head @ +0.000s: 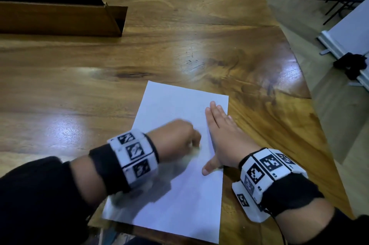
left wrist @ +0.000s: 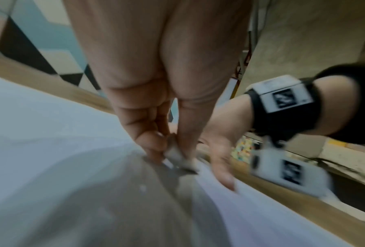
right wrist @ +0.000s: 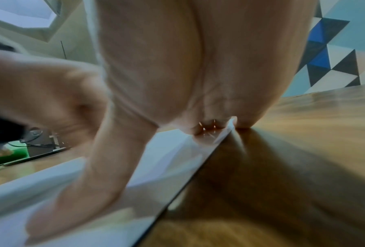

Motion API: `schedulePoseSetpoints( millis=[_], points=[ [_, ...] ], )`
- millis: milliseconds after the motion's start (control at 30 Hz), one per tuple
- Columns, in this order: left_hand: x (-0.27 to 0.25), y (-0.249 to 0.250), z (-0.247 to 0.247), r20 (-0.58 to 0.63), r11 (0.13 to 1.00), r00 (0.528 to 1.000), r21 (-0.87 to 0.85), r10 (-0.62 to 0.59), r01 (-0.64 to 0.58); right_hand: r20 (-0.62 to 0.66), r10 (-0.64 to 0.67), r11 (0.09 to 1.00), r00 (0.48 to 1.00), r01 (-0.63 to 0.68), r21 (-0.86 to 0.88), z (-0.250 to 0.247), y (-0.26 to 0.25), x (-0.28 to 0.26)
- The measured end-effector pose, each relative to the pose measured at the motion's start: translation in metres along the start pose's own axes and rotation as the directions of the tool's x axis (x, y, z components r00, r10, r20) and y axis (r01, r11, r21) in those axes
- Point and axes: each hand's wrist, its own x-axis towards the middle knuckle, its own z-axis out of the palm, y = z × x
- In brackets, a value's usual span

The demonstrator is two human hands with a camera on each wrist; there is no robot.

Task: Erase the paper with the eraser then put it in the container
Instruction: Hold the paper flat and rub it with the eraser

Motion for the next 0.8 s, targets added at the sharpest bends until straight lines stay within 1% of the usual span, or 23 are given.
schedulePoseSetpoints(
  millis=[67, 100, 133, 167, 200, 267, 300, 333, 400, 433, 467, 500, 533, 567, 600, 633, 667, 700, 733, 767, 800],
  points=[
    [0.017, -0.002, -0.009, -0.152, 0.997, 0.986, -0.002, -0.071, 0.072, -0.003, 0.005, 1.000, 1.000, -0.005, 0.000, 0.000, 0.000, 0.000],
    [0.019, -0.002, -0.009, -0.177, 0.996, 0.981, 0.008, -0.083, 0.086, -0.004, 0.007, 1.000, 1.000, -0.007, 0.001, 0.000, 0.000, 0.001],
    [0.016, -0.002, -0.006, -0.167, 0.997, 0.983, 0.010, -0.072, 0.075, -0.003, 0.005, 1.000, 1.000, -0.005, 0.004, 0.000, 0.000, 0.001],
    [0.010, -0.002, -0.002, -0.113, 0.999, 0.993, 0.007, -0.042, 0.043, -0.002, 0.003, 1.000, 1.000, -0.003, 0.009, 0.000, 0.000, 0.001],
    [0.000, 0.000, 0.002, -0.024, 1.000, 1.000, -0.001, -0.008, 0.008, -0.001, 0.001, 1.000, 1.000, -0.001, 0.016, 0.000, 0.000, 0.000],
    [-0.009, 0.002, 0.007, 0.147, 1.000, 0.989, -0.027, 0.012, -0.008, -0.002, -0.001, 1.000, 1.000, 0.001, 0.024, 0.000, 0.001, 0.000],
    [-0.007, 0.002, 0.005, 0.171, 1.000, 0.985, -0.028, 0.009, -0.005, 0.000, -0.003, 1.000, 1.000, 0.003, 0.025, 0.000, 0.001, -0.001],
    [-0.001, 0.003, 0.001, 0.142, 1.000, 0.990, -0.012, 0.001, 0.000, 0.001, -0.004, 1.000, 1.000, 0.004, 0.026, 0.000, 0.001, 0.000],
    [0.017, 0.006, -0.007, -0.028, 0.999, 0.999, 0.029, -0.031, 0.031, -0.003, -0.005, 1.000, 1.000, 0.005, 0.021, 0.000, 0.001, 0.000],
    [0.024, 0.008, -0.009, -0.116, 0.998, 0.992, 0.036, -0.046, 0.050, -0.005, -0.004, 1.000, 1.000, 0.004, 0.021, 0.001, 0.001, 0.000],
    [0.026, 0.010, -0.008, -0.158, 0.997, 0.986, 0.027, -0.060, 0.066, -0.008, -0.004, 1.000, 1.000, 0.004, 0.023, 0.001, 0.002, 0.000],
    [0.023, 0.010, -0.005, -0.154, 0.998, 0.987, 0.030, -0.048, 0.053, -0.008, -0.004, 1.000, 1.000, 0.005, 0.026, 0.001, 0.002, 0.000],
    [0.015, 0.009, 0.000, -0.106, 0.999, 0.994, 0.034, -0.016, 0.020, -0.007, -0.006, 0.999, 1.000, 0.006, 0.031, 0.001, 0.002, 0.000],
    [0.005, 0.008, 0.007, -0.019, 0.999, 0.999, 0.036, 0.032, -0.031, -0.006, -0.006, 0.999, 1.000, 0.006, 0.038, 0.001, 0.002, -0.001],
    [-0.007, 0.007, 0.012, 0.077, 0.997, 0.994, 0.017, 0.072, -0.074, -0.006, -0.007, 0.999, 1.000, 0.007, 0.042, 0.001, 0.002, -0.001],
    [-0.016, 0.006, 0.016, 0.161, 0.996, 0.983, -0.015, 0.090, -0.089, -0.007, -0.008, 0.999, 1.000, 0.009, 0.042, 0.001, 0.002, -0.001],
    [-0.021, 0.005, 0.018, 0.212, 0.995, 0.972, -0.050, 0.100, -0.092, -0.008, -0.009, 0.999, 1.000, 0.009, 0.039, 0.001, 0.002, -0.001],
    [-0.020, 0.004, 0.017, 0.211, 0.993, 0.971, -0.055, 0.110, -0.100, -0.009, -0.008, 0.999, 1.000, 0.009, 0.039, 0.001, 0.002, -0.001],
    [-0.014, 0.004, 0.014, 0.175, 0.994, 0.978, -0.023, 0.109, -0.107, -0.007, -0.007, 0.999, 1.000, 0.007, 0.039, 0.001, 0.001, -0.001],
    [-0.004, 0.003, 0.009, 0.098, 0.995, 0.990, 0.023, 0.097, -0.100, -0.006, -0.005, 0.999, 1.000, 0.005, 0.035, 0.001, 0.001, -0.001],
    [0.007, 0.000, 0.003, -0.005, 0.998, 0.999, 0.048, 0.052, -0.052, -0.003, -0.002, 1.000, 1.000, 0.002, 0.030, 0.000, 0.001, -0.001]
  ],
)
